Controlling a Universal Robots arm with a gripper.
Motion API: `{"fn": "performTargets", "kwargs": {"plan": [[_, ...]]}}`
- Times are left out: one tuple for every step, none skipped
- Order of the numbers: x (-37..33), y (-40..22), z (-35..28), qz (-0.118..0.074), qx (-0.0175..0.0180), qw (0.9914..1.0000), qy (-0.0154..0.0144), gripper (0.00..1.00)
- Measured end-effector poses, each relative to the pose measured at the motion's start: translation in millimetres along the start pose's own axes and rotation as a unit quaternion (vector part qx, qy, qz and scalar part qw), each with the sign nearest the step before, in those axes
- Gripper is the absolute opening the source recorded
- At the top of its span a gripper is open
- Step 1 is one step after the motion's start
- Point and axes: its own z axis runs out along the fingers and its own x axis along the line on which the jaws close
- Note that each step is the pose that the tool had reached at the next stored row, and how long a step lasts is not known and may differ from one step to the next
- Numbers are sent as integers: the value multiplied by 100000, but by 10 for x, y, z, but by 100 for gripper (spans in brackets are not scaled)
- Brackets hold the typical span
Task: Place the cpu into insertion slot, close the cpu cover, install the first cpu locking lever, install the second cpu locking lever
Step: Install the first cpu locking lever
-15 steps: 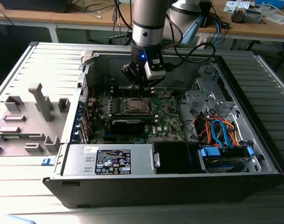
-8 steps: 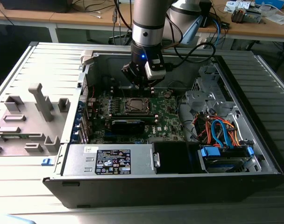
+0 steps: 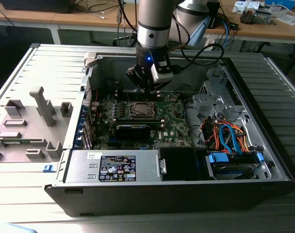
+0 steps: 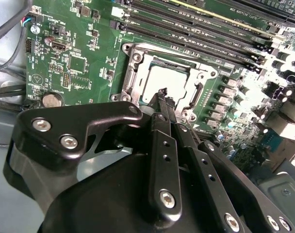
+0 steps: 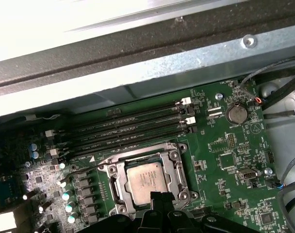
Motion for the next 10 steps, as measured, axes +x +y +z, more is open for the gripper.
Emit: {"fn": "performTargets", "kwargs": {"plan": [[0,0,0,-133,4,100000,-5,11],[0,0,0,-281,2,100000,-14,11],[0,0,0,-400,5,99999,-18,11],[0,0,0,-477,5,99999,-20,11],[0,0,0,-627,3,99998,-27,11],[0,0,0,-702,3,99998,-29,11],[0,0,0,-789,5,99997,-35,11],[0,0,0,-865,3,99996,-36,11],[0,0,0,-950,4,99995,-38,11],[0,0,0,-1056,7,99994,-44,11]]}}
